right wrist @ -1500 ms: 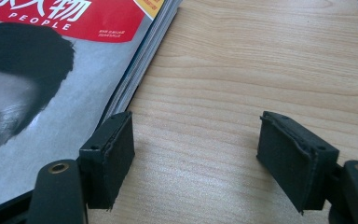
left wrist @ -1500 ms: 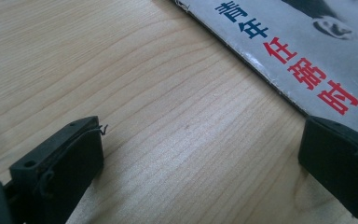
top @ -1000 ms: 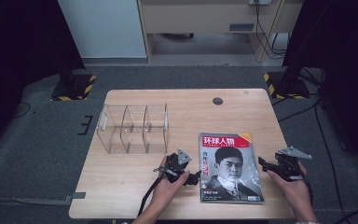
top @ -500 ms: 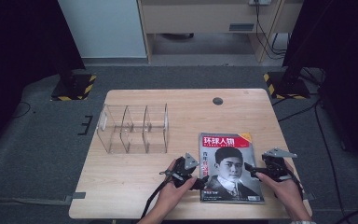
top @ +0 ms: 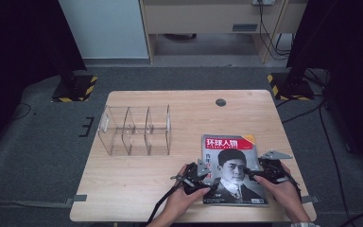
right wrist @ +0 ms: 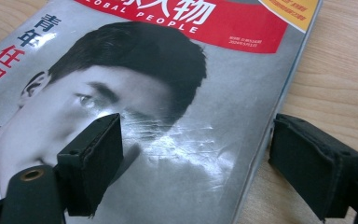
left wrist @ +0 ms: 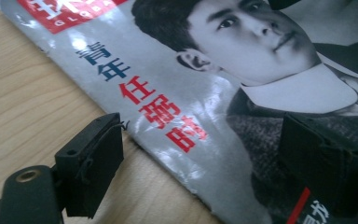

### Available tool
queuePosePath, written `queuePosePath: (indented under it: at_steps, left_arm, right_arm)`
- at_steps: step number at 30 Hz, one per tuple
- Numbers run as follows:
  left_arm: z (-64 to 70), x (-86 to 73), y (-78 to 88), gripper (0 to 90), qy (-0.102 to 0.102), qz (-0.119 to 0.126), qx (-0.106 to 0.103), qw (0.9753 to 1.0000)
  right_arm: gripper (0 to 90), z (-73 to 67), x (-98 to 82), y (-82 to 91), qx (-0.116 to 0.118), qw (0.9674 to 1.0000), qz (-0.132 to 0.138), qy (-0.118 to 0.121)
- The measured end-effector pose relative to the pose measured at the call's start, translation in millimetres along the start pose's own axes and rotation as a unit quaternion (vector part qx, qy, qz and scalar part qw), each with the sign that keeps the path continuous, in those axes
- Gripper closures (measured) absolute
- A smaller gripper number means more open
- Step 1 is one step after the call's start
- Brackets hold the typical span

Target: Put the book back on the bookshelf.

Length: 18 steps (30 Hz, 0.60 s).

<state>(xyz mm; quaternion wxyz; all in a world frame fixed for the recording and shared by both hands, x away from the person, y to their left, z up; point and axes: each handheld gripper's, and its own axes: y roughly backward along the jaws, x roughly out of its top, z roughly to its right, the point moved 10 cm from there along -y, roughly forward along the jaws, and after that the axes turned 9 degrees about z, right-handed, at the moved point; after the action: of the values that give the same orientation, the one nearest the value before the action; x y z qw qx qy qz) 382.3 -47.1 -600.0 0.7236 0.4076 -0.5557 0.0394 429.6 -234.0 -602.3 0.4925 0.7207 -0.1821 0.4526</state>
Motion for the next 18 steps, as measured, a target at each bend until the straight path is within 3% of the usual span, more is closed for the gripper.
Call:
queuePosePath:
  at_steps: [13,18]
  left_arm:
    - [5.6,-1.1,-3.7,12.4,-0.007,-0.004,0.003,1.0]
    - [4.7,-1.6,-4.8,10.9,-0.002,-0.009,0.004,0.9999]
  right_arm:
    - [30.1,4.3,1.8,3.2,-0.011,0.9999,0.002,0.005]
    - [36.8,2.4,10.0,8.6,-0.007,0.9998,0.02,0.003]
